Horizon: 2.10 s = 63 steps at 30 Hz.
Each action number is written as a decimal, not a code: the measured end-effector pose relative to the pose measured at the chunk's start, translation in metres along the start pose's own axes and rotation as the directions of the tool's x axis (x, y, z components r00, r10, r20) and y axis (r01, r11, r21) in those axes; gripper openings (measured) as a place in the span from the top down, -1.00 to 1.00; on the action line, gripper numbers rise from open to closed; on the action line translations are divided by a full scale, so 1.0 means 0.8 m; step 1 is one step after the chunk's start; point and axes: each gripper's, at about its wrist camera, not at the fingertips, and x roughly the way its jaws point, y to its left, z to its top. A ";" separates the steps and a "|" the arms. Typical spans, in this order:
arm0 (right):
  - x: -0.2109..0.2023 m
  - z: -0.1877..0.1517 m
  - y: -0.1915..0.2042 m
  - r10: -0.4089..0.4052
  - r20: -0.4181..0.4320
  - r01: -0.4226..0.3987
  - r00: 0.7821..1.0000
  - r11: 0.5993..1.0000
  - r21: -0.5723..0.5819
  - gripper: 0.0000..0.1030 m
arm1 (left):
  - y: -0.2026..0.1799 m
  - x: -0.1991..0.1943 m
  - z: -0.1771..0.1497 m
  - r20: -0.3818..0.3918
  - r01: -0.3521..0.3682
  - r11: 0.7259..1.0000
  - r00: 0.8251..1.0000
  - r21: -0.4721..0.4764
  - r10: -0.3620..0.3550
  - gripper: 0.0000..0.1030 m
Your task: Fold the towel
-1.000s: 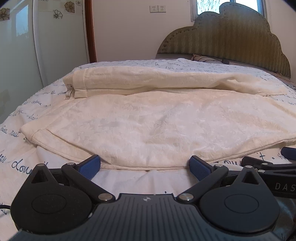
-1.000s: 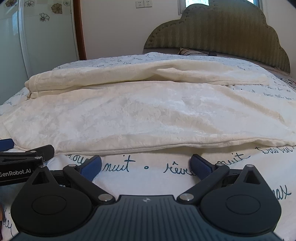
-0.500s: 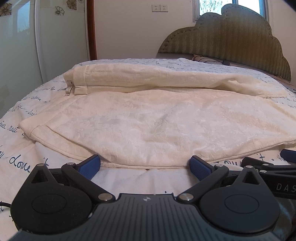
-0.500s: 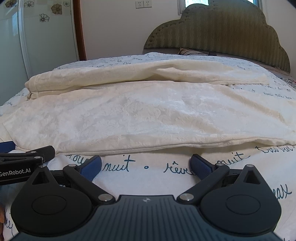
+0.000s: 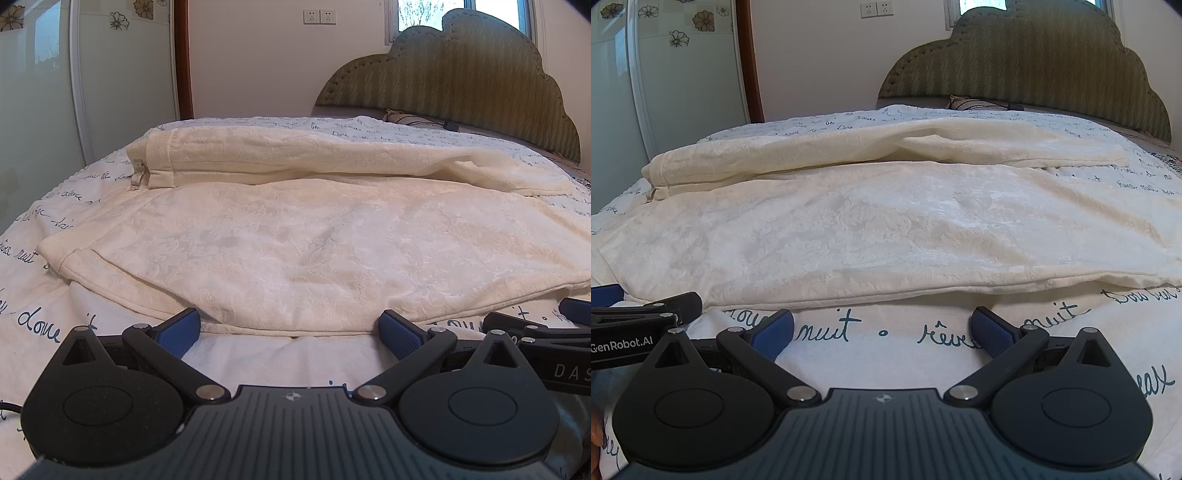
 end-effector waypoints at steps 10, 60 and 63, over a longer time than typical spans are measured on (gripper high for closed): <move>0.000 0.000 0.000 0.000 0.001 0.000 1.000 1.000 0.001 -1.00 | 0.000 0.000 0.000 0.000 0.000 1.000 1.000 0.000 0.000 -1.00; 0.112 0.236 0.072 0.293 0.060 -0.256 0.954 0.905 -0.341 -0.98 | 0.064 -0.012 0.068 0.076 -0.025 0.997 0.997 0.076 0.019 -0.98; 0.160 0.267 0.080 0.342 -0.023 -0.327 0.939 0.873 -0.362 -0.87 | 0.080 -0.001 0.080 0.069 -0.038 0.998 0.997 0.051 0.035 -0.98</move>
